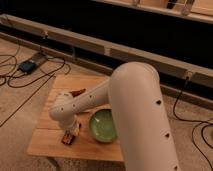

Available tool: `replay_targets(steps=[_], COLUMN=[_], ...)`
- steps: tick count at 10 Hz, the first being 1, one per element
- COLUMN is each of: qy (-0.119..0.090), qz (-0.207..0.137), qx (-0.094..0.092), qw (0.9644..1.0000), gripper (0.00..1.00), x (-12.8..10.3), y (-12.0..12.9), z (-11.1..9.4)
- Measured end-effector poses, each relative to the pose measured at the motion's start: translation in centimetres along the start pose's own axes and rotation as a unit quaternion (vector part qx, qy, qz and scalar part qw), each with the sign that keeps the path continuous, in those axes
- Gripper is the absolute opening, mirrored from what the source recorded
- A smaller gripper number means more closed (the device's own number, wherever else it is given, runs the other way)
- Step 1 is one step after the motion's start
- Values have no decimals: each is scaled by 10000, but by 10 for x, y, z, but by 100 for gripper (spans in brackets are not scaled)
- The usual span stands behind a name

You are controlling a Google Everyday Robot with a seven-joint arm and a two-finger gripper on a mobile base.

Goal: Place the eraser on the white sponge

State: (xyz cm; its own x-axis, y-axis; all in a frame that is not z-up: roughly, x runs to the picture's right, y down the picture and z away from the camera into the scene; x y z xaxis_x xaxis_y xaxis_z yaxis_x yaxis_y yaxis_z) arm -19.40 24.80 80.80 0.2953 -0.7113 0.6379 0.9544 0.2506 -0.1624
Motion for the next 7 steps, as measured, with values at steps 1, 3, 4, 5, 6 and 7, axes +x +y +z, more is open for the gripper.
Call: replay_targets(steps=[1, 3, 4, 5, 6, 7], qy=[-5, -13, -16, -10, 5, -10], qz=[-4, -15, -20, -33, -68, -104], qx=[-8, -62, -94, -89, -76, -48], qw=[10000, 10000, 10000, 10000, 9999, 9999], gripper=[24, 5, 0, 0, 0, 0], x=[0, 1, 2, 3, 5, 6], y=[1, 7, 9, 9, 7, 4], z=[0, 1, 0, -5, -14, -23])
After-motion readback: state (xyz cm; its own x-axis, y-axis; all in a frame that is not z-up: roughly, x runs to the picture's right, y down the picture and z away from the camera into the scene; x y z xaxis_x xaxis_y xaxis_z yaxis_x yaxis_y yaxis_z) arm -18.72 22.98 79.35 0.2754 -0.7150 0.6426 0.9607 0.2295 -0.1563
